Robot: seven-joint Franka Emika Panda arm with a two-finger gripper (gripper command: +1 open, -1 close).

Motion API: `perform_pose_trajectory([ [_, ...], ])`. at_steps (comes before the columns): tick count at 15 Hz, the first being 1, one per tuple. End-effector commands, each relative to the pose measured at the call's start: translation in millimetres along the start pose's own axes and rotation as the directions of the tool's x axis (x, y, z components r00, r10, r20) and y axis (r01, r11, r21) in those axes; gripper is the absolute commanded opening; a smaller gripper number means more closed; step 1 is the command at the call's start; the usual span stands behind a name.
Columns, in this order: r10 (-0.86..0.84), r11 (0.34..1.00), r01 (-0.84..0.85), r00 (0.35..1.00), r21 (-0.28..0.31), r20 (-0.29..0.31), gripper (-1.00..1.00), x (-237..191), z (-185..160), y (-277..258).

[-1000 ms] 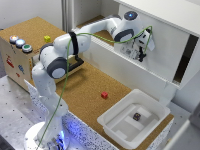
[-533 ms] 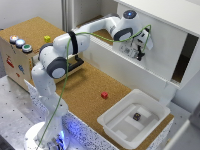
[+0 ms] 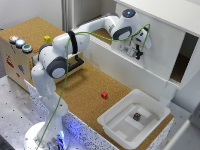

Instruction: Move the door to the left side

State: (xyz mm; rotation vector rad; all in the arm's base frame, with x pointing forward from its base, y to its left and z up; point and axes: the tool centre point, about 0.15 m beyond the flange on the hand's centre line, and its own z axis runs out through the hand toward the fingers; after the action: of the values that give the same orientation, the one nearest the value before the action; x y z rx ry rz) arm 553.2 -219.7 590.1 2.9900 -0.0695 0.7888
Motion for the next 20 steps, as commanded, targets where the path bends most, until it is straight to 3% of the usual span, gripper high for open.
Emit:
perform_pose_trajectory([
  [1,0.007,0.998,-0.006,1.000,-0.065,0.009,-1.00,12,22,-33],
  [20,-0.051,0.994,0.053,0.999,-0.096,0.019,-1.00,25,22,-88],
])
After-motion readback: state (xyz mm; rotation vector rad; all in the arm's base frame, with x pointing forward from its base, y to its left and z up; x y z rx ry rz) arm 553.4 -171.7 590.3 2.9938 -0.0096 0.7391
